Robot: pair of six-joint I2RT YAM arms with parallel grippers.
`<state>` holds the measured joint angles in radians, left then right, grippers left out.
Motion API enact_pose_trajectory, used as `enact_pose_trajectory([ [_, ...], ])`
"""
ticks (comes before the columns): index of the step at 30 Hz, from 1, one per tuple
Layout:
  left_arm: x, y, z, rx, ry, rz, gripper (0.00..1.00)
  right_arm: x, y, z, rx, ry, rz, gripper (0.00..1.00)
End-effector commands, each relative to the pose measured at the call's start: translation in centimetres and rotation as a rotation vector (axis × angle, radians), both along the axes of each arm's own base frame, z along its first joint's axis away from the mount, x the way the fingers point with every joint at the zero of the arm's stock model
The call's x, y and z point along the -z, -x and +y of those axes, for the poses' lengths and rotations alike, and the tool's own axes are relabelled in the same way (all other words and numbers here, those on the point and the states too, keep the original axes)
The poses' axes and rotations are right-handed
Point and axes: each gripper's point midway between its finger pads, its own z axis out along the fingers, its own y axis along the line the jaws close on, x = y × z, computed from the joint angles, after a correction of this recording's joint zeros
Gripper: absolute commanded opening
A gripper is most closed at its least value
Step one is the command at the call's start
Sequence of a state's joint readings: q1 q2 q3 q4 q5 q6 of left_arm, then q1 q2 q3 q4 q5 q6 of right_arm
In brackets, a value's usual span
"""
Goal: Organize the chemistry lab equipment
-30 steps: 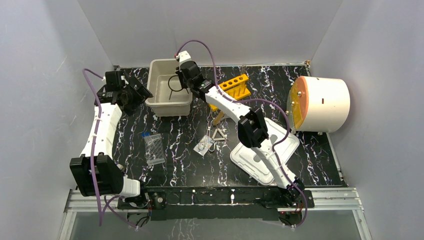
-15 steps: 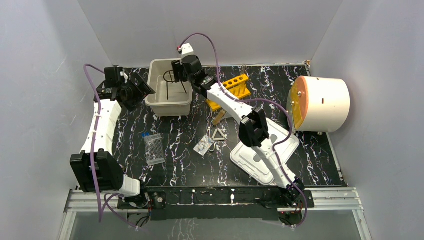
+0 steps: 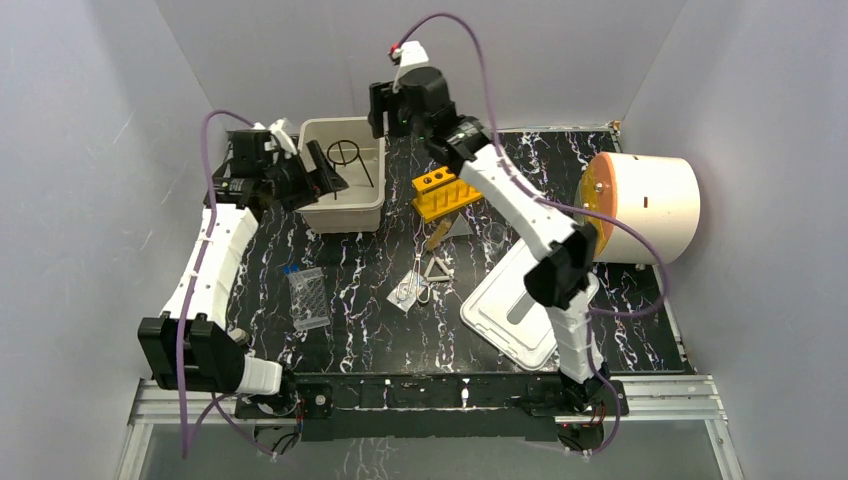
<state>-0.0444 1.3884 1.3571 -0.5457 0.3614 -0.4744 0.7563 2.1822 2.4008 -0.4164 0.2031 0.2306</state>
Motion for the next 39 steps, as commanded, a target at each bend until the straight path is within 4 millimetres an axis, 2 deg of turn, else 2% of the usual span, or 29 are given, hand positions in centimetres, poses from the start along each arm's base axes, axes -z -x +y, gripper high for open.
enact_pose_trajectory([
  [1,-4.1,3.3,-5.0,0.286,-0.012,-0.17,0.87,-4.9,3.3,-6.6,0.085,0.031,-0.014,0.75],
  [5,-3.8,5.5,-7.2,0.402,0.014,-0.182,0.88,-2.6,5.2,-11.5,0.196,0.136,0.072,0.76],
  [8,-3.4,6.3,-7.8,0.426,0.019,-0.179,0.88,0.3,6.5,-16.3,0.345,0.195,0.145,0.76],
  [12,-3.4,6.8,-8.3,0.44,0.028,-0.18,0.88,5.3,8.3,-21.9,0.453,0.167,0.276,0.77],
  [14,-3.4,6.8,-8.4,0.438,0.03,-0.177,0.88,7.0,9.2,-24.5,0.513,0.145,0.322,0.81],
  [17,-3.4,6.5,-8.7,0.436,0.041,-0.166,0.89,9.6,10.2,-27.2,0.563,0.117,0.381,0.86],
  [21,-4.2,5.5,-9.6,0.444,0.083,-0.171,0.91,14.2,10.8,-28.6,0.549,0.132,0.495,0.9],
  [25,-3.9,4.5,-10.3,0.451,0.085,-0.155,0.93,18.0,10.5,-28.3,0.482,0.163,0.626,0.93],
  [32,-3.2,4.3,-11.0,0.457,0.087,-0.127,0.93,22.0,10.0,-26.2,0.346,0.222,0.73,0.94],
  [39,-2.3,3.6,-9.3,0.358,0.007,-0.112,0.93,24.7,9.7,-25.9,0.34,0.289,0.746,0.95],
])
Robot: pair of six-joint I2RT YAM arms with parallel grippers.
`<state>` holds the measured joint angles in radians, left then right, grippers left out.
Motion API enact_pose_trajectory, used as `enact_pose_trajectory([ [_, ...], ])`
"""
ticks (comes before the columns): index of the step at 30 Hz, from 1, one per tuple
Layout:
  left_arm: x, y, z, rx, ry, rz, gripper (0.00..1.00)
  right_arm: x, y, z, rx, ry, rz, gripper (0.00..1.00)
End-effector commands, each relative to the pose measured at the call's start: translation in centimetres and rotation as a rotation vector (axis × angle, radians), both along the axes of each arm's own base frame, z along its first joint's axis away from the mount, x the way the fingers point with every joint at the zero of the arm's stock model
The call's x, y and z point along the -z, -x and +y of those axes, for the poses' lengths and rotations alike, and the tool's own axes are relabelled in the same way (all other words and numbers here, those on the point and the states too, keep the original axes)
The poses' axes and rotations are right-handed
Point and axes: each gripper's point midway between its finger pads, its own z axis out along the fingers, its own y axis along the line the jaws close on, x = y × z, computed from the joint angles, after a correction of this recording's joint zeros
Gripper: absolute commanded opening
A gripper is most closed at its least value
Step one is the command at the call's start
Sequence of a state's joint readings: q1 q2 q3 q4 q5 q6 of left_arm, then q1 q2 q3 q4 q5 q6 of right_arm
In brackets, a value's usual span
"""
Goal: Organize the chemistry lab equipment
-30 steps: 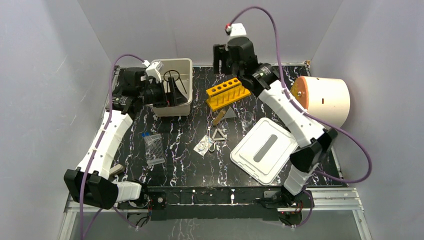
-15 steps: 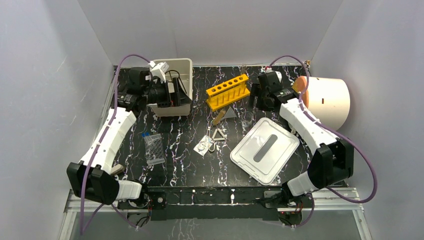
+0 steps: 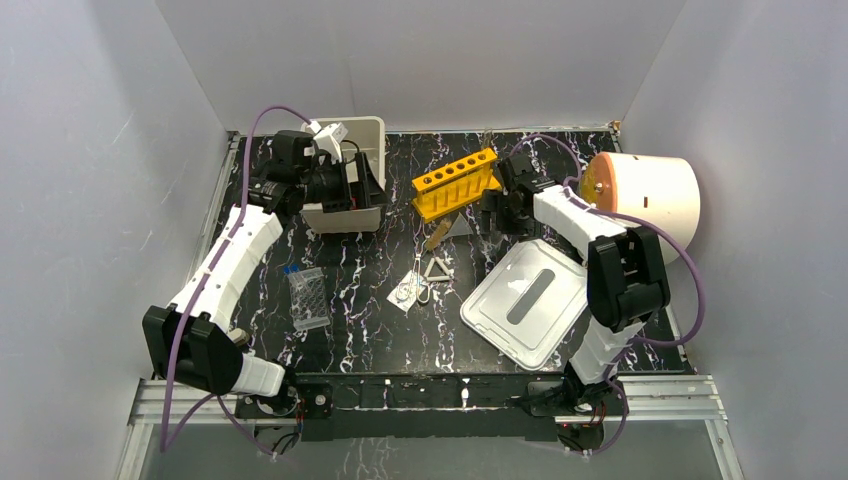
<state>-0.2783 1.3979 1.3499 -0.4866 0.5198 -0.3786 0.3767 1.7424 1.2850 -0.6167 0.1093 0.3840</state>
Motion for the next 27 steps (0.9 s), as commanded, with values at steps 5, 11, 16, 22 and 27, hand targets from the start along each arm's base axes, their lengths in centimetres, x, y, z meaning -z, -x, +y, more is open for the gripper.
enact_pose_trajectory([
  [5,-0.8,-0.5,1.6,-0.082,-0.07,-0.036,0.93,-1.7,-2.1,1.7,-0.054,0.015,-0.103,0.91],
  [11,-0.5,-0.6,1.9,-0.096,-0.085,-0.036,0.93,-5.7,-2.7,1.1,-0.007,0.092,-0.224,0.86],
  [16,-0.2,-0.7,2.2,-0.108,-0.099,-0.03,0.93,-6.2,-2.0,3.2,-0.084,0.014,-0.237,0.93],
  [22,0.0,-0.5,2.3,-0.113,-0.105,-0.025,0.93,-3.4,-0.8,3.3,-0.081,0.043,-0.135,0.98],
  [27,0.3,-0.5,2.9,-0.138,-0.127,-0.025,0.94,-1.6,-0.7,2.7,-0.081,0.089,-0.104,0.98],
])
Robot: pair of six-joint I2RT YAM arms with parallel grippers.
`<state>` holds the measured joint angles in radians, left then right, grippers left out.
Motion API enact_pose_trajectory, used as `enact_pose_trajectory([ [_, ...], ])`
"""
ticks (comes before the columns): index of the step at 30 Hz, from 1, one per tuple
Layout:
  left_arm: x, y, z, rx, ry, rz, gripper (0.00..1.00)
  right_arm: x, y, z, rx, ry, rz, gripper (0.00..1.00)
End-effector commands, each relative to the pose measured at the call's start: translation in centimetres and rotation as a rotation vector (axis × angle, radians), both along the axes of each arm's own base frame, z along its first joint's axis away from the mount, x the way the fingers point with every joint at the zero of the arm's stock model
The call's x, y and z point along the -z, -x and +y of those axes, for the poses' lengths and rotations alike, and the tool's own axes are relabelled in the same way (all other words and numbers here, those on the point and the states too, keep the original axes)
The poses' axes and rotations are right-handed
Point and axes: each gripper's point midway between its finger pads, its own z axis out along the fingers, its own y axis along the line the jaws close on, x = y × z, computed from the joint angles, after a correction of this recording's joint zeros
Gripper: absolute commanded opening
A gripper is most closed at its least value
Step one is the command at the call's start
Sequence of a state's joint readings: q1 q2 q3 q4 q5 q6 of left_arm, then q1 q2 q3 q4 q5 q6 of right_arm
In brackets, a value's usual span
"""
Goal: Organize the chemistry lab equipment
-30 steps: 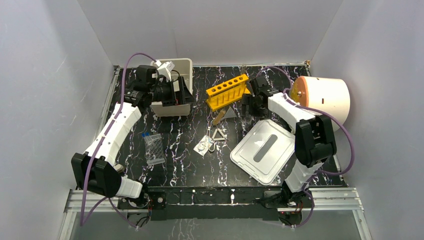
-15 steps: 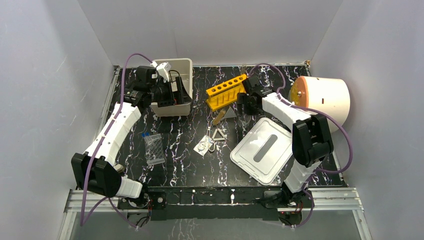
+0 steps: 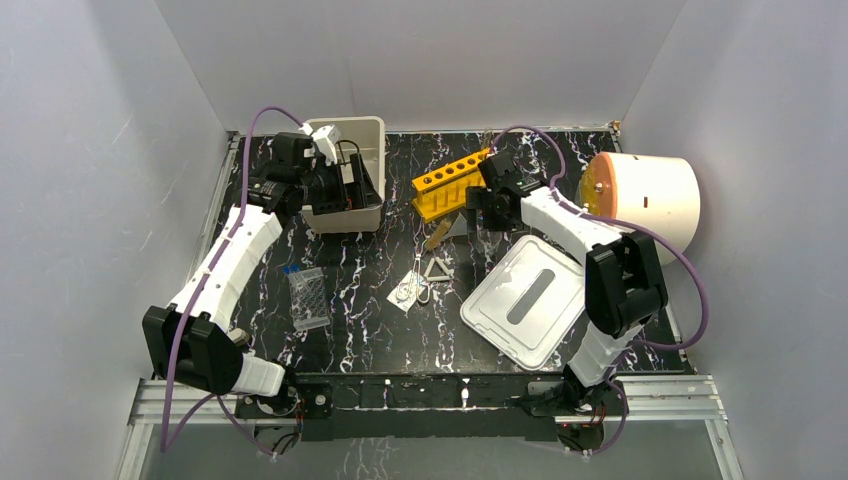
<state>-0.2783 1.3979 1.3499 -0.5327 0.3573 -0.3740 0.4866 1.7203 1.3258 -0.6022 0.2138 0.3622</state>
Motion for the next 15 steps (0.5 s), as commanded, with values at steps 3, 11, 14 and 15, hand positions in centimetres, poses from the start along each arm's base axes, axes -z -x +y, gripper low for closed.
enact_pose_trajectory([
  [3,-1.4,0.2,1.2,-0.051,-0.041,-0.042,0.94,1.4,-0.5,0.1,-0.011,0.037,0.012,0.92],
  [11,-1.4,-0.2,3.2,-0.149,-0.112,-0.042,0.96,1.5,-1.4,0.9,-0.046,0.028,-0.017,0.73],
  [14,-1.4,-0.1,3.2,-0.154,-0.113,-0.042,0.96,1.3,-1.7,1.1,-0.052,0.032,-0.034,0.63],
  [15,-1.4,-0.1,3.2,-0.156,-0.112,-0.041,0.96,1.2,-1.8,1.1,-0.053,0.034,-0.038,0.59],
])
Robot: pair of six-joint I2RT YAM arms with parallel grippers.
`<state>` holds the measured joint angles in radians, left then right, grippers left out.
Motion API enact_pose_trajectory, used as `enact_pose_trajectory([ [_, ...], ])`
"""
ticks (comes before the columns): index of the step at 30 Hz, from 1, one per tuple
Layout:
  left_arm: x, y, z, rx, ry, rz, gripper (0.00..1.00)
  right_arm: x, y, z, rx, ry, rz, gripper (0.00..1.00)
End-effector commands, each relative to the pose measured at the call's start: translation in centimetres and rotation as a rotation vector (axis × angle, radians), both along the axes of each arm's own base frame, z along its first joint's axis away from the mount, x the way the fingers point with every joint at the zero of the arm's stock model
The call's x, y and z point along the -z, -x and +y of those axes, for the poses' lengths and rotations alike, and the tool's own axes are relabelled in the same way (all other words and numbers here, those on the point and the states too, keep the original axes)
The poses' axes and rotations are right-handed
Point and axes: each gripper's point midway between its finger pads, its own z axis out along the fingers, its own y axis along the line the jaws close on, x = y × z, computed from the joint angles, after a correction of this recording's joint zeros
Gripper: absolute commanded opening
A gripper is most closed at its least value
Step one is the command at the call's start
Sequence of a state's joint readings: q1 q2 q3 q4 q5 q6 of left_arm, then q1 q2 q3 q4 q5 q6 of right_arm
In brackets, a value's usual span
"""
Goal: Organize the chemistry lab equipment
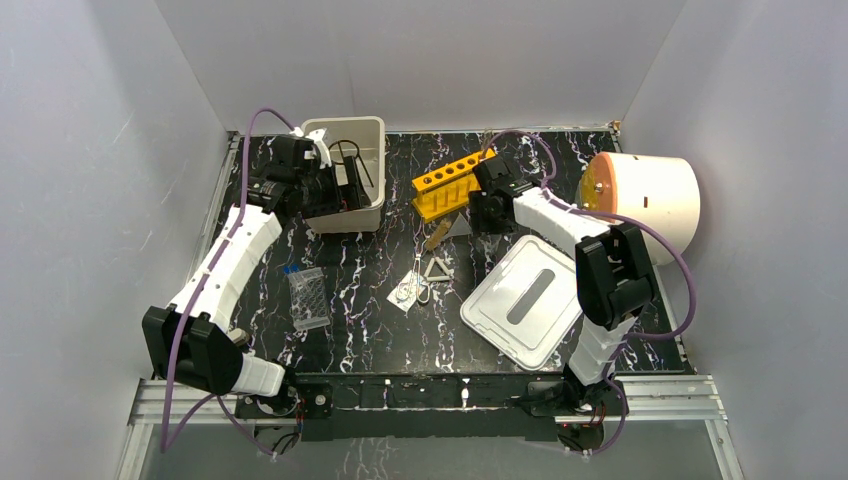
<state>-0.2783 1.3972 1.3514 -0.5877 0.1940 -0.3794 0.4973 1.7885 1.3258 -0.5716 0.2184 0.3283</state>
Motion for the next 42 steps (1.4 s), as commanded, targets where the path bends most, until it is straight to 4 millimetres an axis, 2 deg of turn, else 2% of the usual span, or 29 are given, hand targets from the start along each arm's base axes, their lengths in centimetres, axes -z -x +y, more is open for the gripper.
enact_pose_trajectory([
  [1,-2.9,0.5,0.7,-0.03,0.0,-0.067,0.96,-1.3,-1.5,0.7,-0.014,-0.002,-0.072,0.55],
  [3,-3.2,0.5,0.7,-0.035,0.003,-0.074,0.96,-2.0,-1.7,0.5,-0.004,0.02,-0.092,0.53],
  [6,-3.7,0.6,0.8,-0.041,0.01,-0.084,0.96,-4.2,-1.8,1.2,-0.013,0.027,-0.14,0.53],
  [11,-4.3,0.3,1.1,-0.074,0.011,-0.09,0.96,-9.9,-2.2,3.5,-0.044,-0.04,-0.26,0.53],
  [14,-4.4,0.0,2.2,-0.164,-0.015,-0.077,0.97,-14.0,-2.3,5.5,-0.065,-0.135,-0.323,0.51],
  [18,-4.1,0.4,3.8,-0.275,-0.036,-0.038,0.98,-19.5,-2.9,9.3,-0.114,-0.278,-0.411,0.51],
  [20,-3.7,0.6,4.3,-0.319,-0.03,-0.025,0.98,-21.4,-3.3,11.4,-0.149,-0.33,-0.45,0.51],
  [23,-3.3,1.0,5.6,-0.395,-0.031,0.0,0.96,-23.3,-4.1,14.8,-0.214,-0.388,-0.49,0.51],
  [28,-3.1,1.9,8.1,-0.513,-0.07,0.024,0.9,-24.4,-4.9,21.1,-0.334,-0.428,-0.533,0.51],
  [31,-3.2,2.3,8.7,-0.54,-0.083,0.022,0.9,-24.0,-4.7,24.6,-0.401,-0.45,-0.527,0.51],
  [35,-3.3,2.7,9.2,-0.557,-0.09,0.017,0.9,-21.6,-4.6,27.8,-0.455,-0.434,-0.49,0.52],
  [38,-3.3,2.8,9.6,-0.569,-0.107,0.01,0.9,-19.4,-4.9,29.4,-0.479,-0.408,-0.471,0.52],
  [39,-3.3,2.8,9.7,-0.57,-0.11,0.008,0.9,-17.9,-5.1,29.9,-0.486,-0.393,-0.453,0.52],
  [42,-3.2,2.8,9.5,-0.553,-0.113,0.005,0.91,-15.2,-5.3,30.6,-0.496,-0.358,-0.416,0.52],
])
